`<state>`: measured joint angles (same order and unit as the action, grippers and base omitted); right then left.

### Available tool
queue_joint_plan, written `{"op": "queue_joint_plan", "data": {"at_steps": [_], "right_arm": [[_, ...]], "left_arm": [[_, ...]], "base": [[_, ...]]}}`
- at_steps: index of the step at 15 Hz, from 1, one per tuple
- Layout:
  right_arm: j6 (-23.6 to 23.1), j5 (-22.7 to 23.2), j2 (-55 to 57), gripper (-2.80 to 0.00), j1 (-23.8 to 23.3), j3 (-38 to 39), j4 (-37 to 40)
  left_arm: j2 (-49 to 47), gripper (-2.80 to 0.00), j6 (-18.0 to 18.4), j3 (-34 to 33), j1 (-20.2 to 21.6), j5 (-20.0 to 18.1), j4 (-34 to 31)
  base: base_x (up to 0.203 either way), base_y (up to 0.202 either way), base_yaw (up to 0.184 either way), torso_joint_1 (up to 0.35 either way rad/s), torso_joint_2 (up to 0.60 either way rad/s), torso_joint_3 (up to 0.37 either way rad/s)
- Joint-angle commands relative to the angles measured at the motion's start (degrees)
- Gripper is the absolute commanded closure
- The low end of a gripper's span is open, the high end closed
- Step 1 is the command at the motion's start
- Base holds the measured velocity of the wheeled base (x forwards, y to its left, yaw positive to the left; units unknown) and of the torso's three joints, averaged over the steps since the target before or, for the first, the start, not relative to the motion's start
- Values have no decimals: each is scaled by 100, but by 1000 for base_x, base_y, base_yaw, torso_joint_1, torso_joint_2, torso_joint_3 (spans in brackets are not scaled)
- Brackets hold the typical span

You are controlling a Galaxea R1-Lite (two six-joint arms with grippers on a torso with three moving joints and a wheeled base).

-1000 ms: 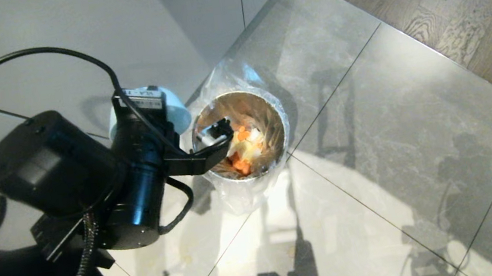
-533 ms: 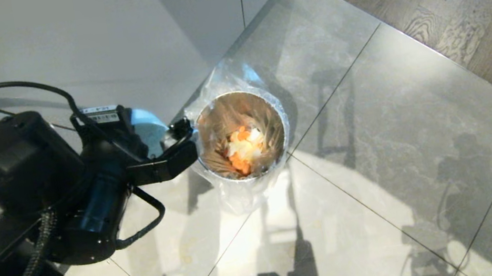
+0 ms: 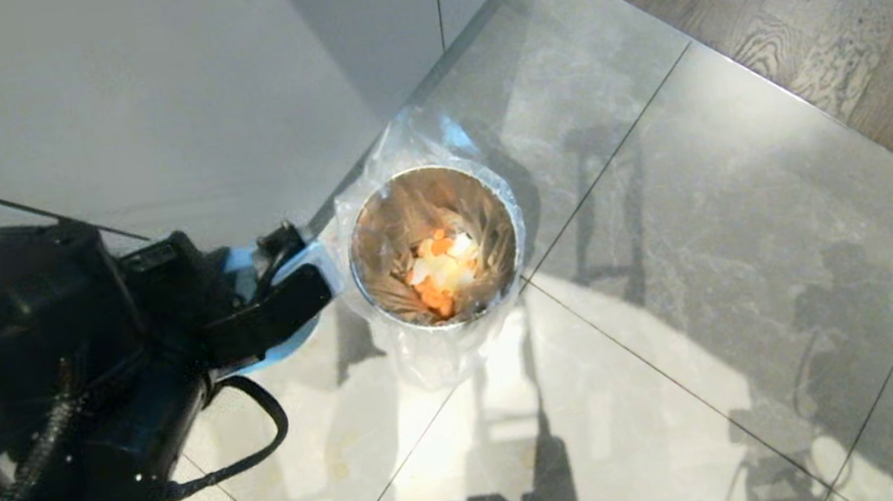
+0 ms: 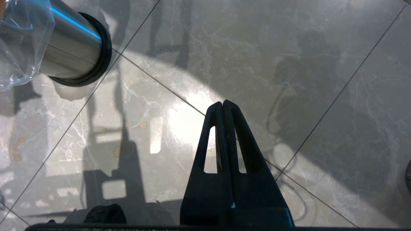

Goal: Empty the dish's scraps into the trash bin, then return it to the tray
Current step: Put the bowl back to the table

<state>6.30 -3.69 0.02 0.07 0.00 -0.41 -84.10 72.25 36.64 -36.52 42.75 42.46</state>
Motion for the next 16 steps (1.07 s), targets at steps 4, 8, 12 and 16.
{"op": "queue_joint_plan", "data": {"at_steps": [4, 8, 12, 16], "right_arm": [[3, -7, -1, 0, 1, 0, -2], [3, -2, -2, 0, 1, 0, -2], [3, -9, -2, 0, 1, 0, -2], [3, -8, -2, 0, 1, 0, -2]], "left_arm": [[758, 0, -2409, -848, 9, -8, -1099], [1342, 0, -3534, -1744, 184, -41, -1102], [1995, 0, -4285, -2396, 561, -362, -1109], [2883, 0, -4774, -3045, 1212, -1354, -1125]], "base": [[0, 0, 0, 0, 0, 0], [0, 0, 0, 0, 0, 0], [0, 0, 0, 0, 0, 0], [0, 0, 0, 0, 0, 0]]}}
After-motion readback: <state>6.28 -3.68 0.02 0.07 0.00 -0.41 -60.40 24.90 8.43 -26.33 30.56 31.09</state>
